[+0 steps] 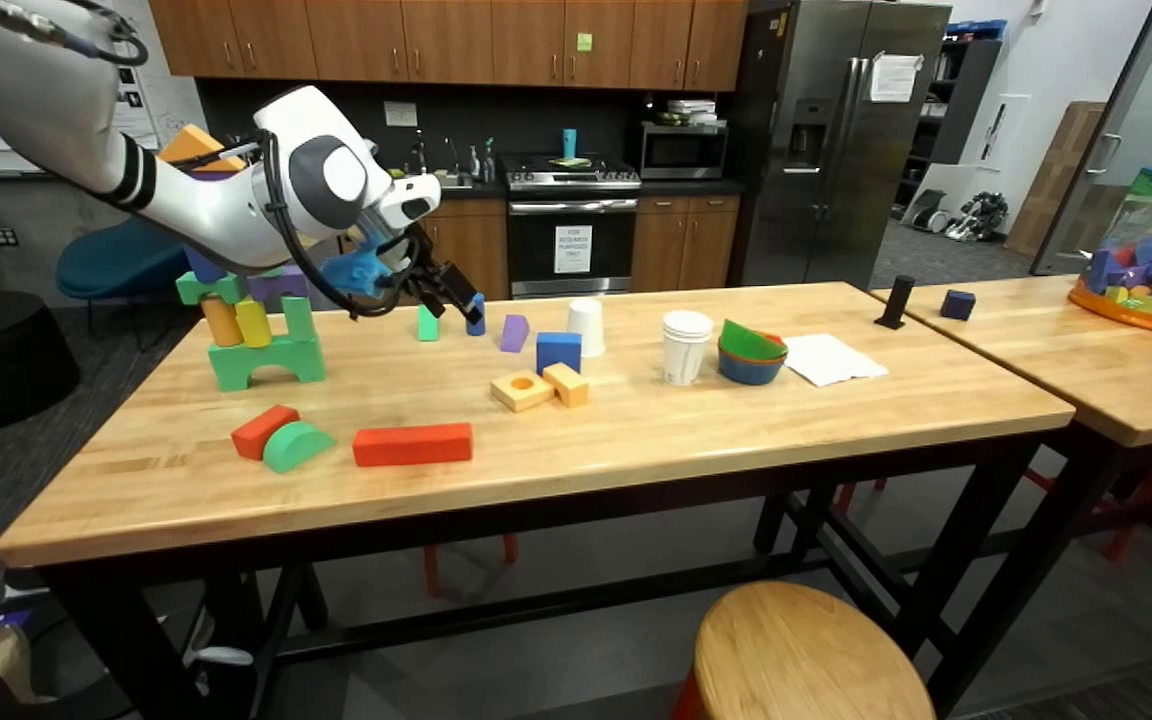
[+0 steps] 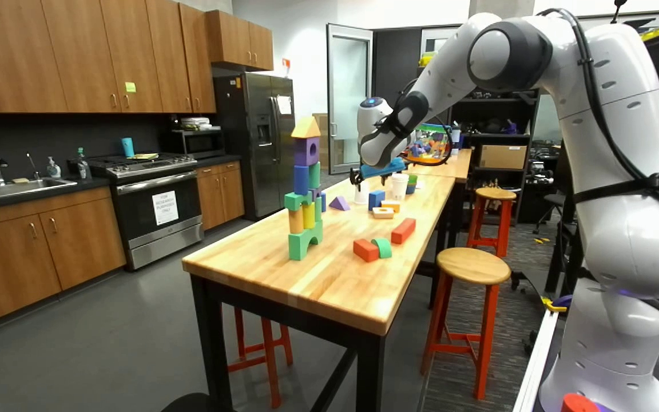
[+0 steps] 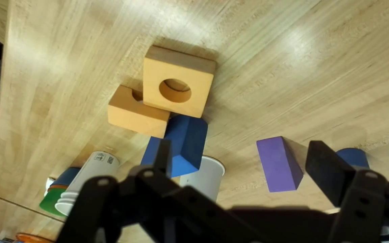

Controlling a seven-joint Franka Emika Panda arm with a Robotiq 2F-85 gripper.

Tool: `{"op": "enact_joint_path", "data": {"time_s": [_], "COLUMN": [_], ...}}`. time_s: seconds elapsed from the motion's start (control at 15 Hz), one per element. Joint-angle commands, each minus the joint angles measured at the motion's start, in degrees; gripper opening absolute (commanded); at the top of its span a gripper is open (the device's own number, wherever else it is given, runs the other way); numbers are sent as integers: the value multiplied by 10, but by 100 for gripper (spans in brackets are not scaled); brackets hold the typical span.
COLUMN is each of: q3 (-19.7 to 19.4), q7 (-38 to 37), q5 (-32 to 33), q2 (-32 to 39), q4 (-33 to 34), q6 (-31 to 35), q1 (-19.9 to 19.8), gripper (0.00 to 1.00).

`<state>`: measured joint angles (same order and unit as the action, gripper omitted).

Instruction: Put the blue block on the orange block

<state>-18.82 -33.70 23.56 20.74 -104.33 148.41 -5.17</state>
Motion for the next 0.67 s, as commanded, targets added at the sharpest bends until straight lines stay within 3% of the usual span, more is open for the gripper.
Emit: {"op": "enact_joint_path", "data": {"time_s": [0.0,0.27,0.6], "q3": [-7,-22,-13], "q7": [11,-37,-100], "q5": [4,15,-86], "q2": [-6,39,126], "q4": [-9,27,157], "q6": [-15,-58,-152], "q1": [12,23,-18], "gripper": [100,100,100]}}
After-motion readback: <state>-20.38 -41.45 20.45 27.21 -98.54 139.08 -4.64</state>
